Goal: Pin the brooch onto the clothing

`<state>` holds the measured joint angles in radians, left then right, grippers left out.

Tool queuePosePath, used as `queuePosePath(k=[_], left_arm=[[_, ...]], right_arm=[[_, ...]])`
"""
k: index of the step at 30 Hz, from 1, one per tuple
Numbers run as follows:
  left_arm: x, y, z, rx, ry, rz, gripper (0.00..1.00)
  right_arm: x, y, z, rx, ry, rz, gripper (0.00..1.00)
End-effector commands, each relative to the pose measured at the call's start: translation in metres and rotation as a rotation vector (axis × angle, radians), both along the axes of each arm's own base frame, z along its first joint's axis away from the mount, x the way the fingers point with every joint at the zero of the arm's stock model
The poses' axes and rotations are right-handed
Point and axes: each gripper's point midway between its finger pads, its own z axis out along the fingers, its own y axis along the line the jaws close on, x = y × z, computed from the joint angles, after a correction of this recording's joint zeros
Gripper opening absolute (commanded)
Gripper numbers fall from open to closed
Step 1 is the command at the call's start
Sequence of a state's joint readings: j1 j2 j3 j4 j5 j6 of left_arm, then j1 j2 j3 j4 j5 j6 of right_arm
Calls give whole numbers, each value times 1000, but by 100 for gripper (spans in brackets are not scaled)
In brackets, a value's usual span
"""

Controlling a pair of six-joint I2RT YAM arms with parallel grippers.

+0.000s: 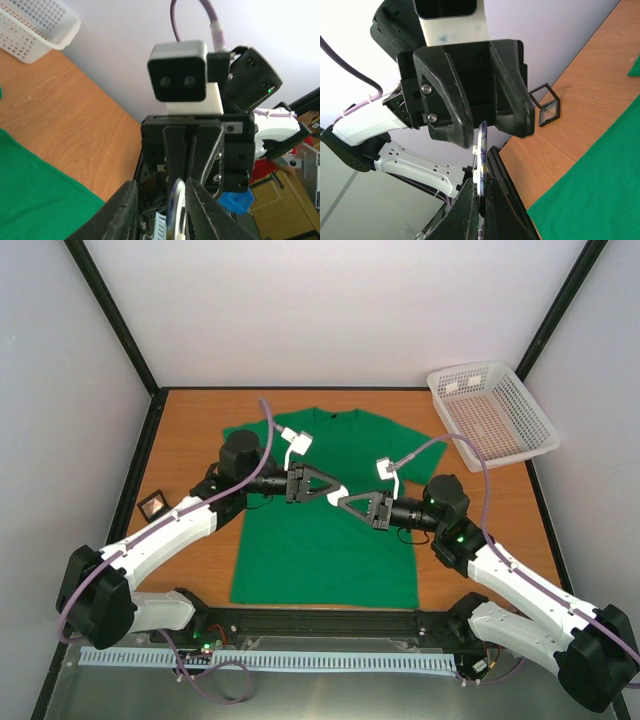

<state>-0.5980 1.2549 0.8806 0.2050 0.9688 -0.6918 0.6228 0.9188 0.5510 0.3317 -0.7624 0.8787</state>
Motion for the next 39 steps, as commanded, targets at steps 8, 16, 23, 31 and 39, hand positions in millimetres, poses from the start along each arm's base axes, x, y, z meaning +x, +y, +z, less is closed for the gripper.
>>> queuePosePath(k=[8,16,23,31,39], left_arm=[[-13,-2,9,7,-56,-78,16],[-14,-3,13,-4,-55,-87,19],[-12,0,15,1,-85,-52,1],[-6,11,19,10,-167,61,1],[-6,11,16,20,-167,56,1]], right_arm=[[-4,1,18,4,-62,25,3],[-9,3,16,-2,-62,53,3],[1,0,16,-13,-38,-9,15],[16,-1,24,35,42,-86,42],[22,0,30,24,52,-108,51]])
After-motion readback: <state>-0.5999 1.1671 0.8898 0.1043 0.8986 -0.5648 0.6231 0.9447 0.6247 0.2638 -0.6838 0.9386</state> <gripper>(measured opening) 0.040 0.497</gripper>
